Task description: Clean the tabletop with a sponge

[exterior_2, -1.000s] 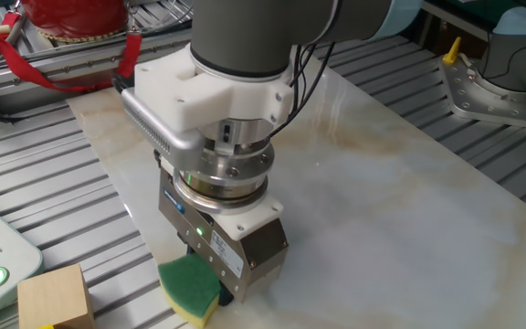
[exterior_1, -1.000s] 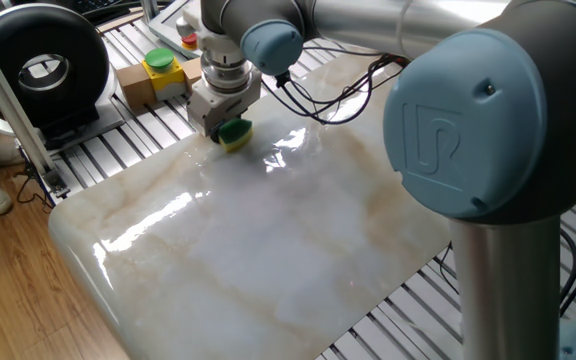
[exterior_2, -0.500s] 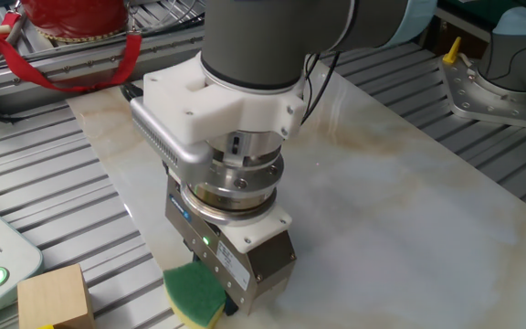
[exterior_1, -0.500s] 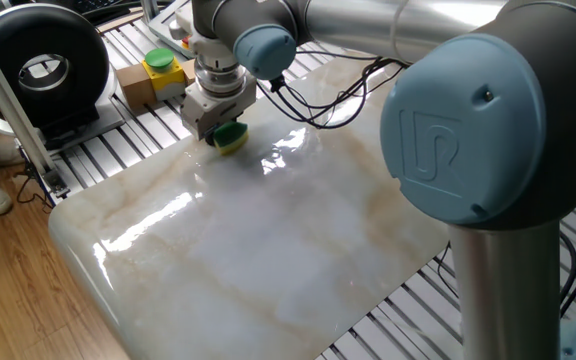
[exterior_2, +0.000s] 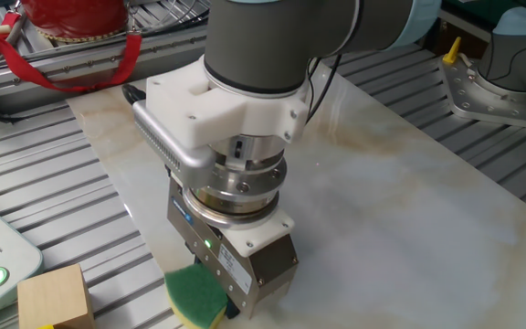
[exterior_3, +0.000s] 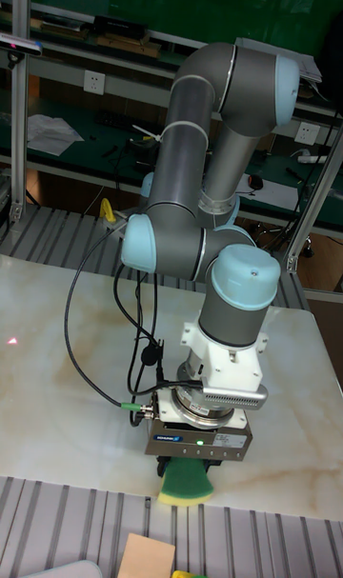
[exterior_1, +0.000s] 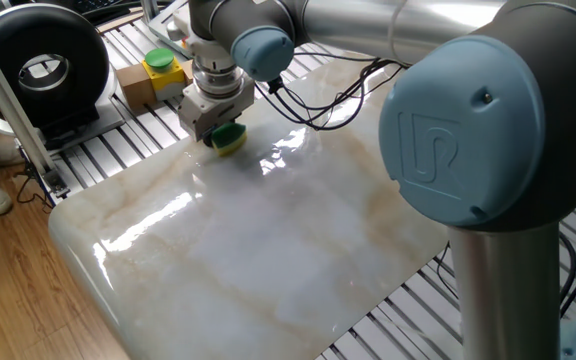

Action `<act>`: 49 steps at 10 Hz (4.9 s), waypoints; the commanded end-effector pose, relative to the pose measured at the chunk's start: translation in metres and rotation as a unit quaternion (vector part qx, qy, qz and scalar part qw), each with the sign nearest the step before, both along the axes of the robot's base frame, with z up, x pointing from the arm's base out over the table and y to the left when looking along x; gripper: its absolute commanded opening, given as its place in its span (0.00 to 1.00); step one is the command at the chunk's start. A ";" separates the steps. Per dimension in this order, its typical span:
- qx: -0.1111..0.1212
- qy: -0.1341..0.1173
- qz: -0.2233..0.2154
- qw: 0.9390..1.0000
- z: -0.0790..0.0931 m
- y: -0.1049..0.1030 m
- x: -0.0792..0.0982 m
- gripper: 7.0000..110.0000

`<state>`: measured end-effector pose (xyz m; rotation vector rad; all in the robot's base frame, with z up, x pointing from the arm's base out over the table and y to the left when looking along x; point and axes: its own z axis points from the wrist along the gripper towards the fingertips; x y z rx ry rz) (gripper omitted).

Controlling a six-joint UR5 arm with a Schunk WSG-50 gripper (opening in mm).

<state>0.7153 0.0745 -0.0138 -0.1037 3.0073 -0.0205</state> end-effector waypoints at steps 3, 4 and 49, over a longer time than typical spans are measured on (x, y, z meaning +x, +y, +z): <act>0.009 0.001 -0.009 1.000 0.000 0.009 0.001 0.00; 0.010 0.001 -0.009 1.000 0.000 0.010 0.001 0.00; 0.082 0.072 -0.077 0.991 0.010 0.134 -0.045 0.00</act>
